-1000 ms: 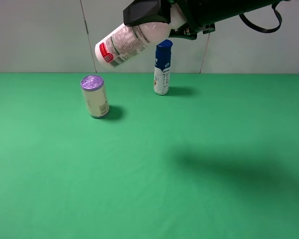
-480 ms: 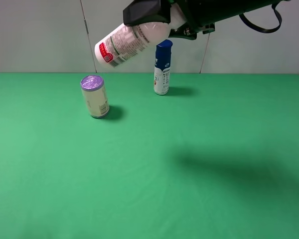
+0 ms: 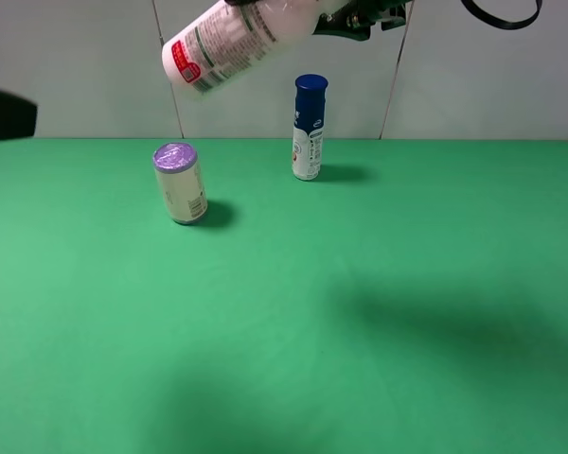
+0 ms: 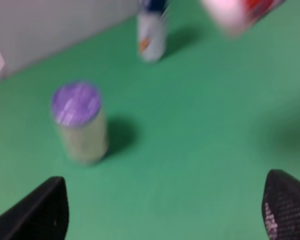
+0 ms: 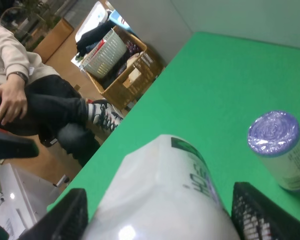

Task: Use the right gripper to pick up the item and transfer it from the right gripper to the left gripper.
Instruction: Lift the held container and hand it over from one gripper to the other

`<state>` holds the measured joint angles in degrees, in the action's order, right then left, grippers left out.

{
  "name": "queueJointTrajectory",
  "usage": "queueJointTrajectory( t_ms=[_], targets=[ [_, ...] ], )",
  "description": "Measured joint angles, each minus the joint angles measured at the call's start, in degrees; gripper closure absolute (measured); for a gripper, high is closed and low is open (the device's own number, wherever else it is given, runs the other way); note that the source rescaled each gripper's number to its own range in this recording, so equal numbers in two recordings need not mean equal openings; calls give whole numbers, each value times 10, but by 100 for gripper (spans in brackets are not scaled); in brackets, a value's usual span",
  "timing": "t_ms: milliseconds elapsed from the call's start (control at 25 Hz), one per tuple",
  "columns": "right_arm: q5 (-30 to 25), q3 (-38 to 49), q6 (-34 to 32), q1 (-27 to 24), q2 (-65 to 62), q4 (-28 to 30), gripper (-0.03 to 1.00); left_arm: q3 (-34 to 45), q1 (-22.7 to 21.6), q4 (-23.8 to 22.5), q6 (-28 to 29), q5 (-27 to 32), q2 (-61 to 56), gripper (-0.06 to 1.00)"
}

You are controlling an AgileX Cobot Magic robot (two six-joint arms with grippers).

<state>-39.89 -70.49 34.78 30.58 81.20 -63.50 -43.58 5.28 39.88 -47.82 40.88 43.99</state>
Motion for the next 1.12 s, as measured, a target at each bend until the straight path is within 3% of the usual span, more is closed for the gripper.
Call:
queueJointTrajectory(
  t_ms=[40, 320, 560, 680, 1120],
  targets=[
    [0, 0, 0, 0, 0, 0, 91, 0, 0, 0, 0, 0, 0, 41],
    [-1, -1, 1, 0, 0, 5, 91, -27, 0, 157, -190, 3, 60, 41],
    [-2, -1, 1, 0, 0, 14, 91, -27, 0, 172, -322, 10, 70, 41],
    [-2, -1, 1, 0, 0, 15, 91, -27, 0, 176, -428, 46, 71, 41],
    [-14, -1, 1, 0, 0, 23, 91, -27, 0, 247, -565, 64, 71, 41]
  ],
)
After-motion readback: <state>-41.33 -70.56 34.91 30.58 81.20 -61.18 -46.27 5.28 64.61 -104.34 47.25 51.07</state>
